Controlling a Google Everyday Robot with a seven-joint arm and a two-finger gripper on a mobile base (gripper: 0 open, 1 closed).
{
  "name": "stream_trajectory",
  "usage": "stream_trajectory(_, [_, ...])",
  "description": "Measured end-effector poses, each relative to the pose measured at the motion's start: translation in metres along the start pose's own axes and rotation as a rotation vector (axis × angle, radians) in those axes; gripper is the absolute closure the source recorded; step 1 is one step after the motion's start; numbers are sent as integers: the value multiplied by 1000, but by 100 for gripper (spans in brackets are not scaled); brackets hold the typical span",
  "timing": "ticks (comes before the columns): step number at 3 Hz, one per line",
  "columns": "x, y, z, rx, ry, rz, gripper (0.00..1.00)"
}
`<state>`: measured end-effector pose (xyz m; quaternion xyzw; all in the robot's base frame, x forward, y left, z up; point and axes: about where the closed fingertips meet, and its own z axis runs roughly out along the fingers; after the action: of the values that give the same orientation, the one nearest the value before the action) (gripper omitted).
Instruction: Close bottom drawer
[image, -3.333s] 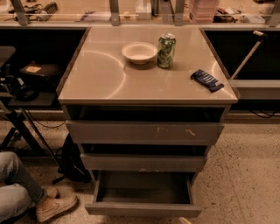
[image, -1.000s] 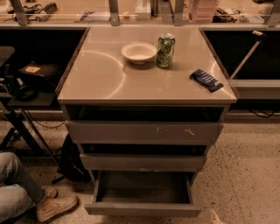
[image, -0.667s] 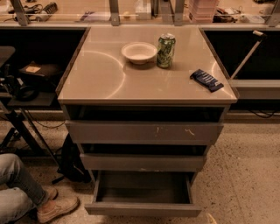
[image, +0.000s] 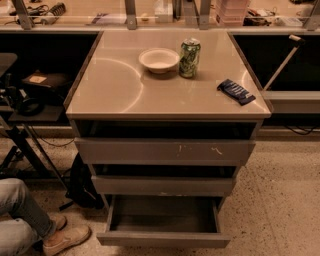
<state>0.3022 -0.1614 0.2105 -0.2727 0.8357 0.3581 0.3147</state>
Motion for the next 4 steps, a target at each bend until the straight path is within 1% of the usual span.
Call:
stream_trajectory(1, [11,0,68,-87,-56,67,0])
stream_trajectory(2, [-13,8,124,-112,-101,80,0])
stream_trajectory(3, [-15,7,130,-100,-104,82,0])
stream_trajectory(4, [-15,5,137,-100,-117,83,0])
